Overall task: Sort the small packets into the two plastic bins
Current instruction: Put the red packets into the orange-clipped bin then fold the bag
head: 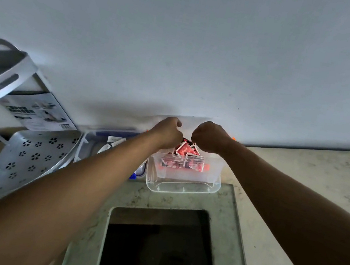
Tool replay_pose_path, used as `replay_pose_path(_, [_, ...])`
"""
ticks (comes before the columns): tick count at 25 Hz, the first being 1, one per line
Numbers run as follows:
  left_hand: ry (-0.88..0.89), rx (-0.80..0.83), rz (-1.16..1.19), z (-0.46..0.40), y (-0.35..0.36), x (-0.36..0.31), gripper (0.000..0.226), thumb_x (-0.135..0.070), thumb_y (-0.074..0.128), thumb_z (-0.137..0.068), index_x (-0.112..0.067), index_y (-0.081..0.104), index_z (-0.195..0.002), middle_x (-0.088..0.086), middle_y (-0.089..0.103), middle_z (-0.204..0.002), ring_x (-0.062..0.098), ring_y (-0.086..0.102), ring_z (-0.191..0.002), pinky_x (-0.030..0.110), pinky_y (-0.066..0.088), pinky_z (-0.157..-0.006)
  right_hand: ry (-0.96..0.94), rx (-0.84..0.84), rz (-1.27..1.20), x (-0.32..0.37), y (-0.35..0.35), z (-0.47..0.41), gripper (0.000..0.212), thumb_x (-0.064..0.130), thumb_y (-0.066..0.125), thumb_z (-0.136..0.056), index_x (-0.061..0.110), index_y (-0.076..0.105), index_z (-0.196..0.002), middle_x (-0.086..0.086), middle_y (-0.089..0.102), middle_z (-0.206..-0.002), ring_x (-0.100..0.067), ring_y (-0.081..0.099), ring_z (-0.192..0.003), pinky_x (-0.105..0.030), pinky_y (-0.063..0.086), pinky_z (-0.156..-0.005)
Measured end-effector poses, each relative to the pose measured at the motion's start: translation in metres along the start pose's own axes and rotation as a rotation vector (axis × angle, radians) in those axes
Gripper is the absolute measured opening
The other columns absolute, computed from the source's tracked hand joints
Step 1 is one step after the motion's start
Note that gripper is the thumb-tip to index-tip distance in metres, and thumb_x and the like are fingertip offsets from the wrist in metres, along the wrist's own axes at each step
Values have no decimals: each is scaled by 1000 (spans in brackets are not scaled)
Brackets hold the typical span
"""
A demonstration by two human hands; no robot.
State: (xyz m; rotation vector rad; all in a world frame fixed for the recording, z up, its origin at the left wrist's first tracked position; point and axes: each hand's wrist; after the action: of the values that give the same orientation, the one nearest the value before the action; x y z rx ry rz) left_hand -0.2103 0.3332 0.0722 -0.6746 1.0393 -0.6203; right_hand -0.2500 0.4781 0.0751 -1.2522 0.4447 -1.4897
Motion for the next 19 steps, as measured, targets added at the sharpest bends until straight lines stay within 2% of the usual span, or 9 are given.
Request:
replay_pose_path(4, [119,-119,-114,50,-31,-4,54,-17,59,-87,-14,47,-139,13,52,-143,28,54,-123,30,43,-85,-98,-105,-33,22,-17,58,26,7,46,-95,6,72,-102,-9,69,-109,-28,64,-105,-33,54,-83])
replay_pose_path(6, [130,-127,-138,86,-42,1,52,-21,58,-87,-14,48,-137,13,53,-141,28,56,-118,30,42,-80,-89,-133,-96,31,-19,96,25,13,50,-95,8,73,-105,-10,71,-110,-30,65,-106,-31,52,-81])
replay_pose_path(8, [113,-144,-153,132,-47,10,48,-24,57,-88,-13,50,-134,13,55,-137,31,59,-114,31,41,-79,-150,-187,-50,32,-11,135,24,19,55,-93,9,73,-106,-12,72,-111,-32,65,-105,-28,47,-78])
replay_pose_path(12, [101,-89,-161,236,-19,36,37,-25,59,-87,-14,57,-122,12,64,-122,29,61,-101,32,43,-72,-216,-85,-33,18,38,223,33,27,58,-97,8,66,-122,-13,67,-125,-29,63,-110,-31,49,-88])
replay_pose_path(15, [109,-16,-117,307,10,59,42,-22,60,-85,-13,55,-126,13,61,-127,29,60,-108,34,49,-84,-206,-60,8,-2,82,286,42,36,58,-96,12,58,-129,-14,58,-129,-28,60,-112,-38,51,-91])
replay_pose_path(19, [137,40,-298,369,40,94,59,-36,61,-89,-17,44,-142,12,48,-141,29,50,-126,44,45,-103,-176,-51,55,-24,137,347,58,56,54,-91,23,47,-139,-12,49,-141,-29,51,-126,-47,47,-102])
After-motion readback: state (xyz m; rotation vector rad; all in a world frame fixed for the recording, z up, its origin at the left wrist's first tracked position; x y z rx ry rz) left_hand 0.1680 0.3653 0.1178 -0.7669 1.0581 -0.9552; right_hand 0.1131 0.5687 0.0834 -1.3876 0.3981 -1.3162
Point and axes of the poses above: each hand's wrist, its own z-axis away from the middle knuckle, its own y-axis out of the palm, x = y × z
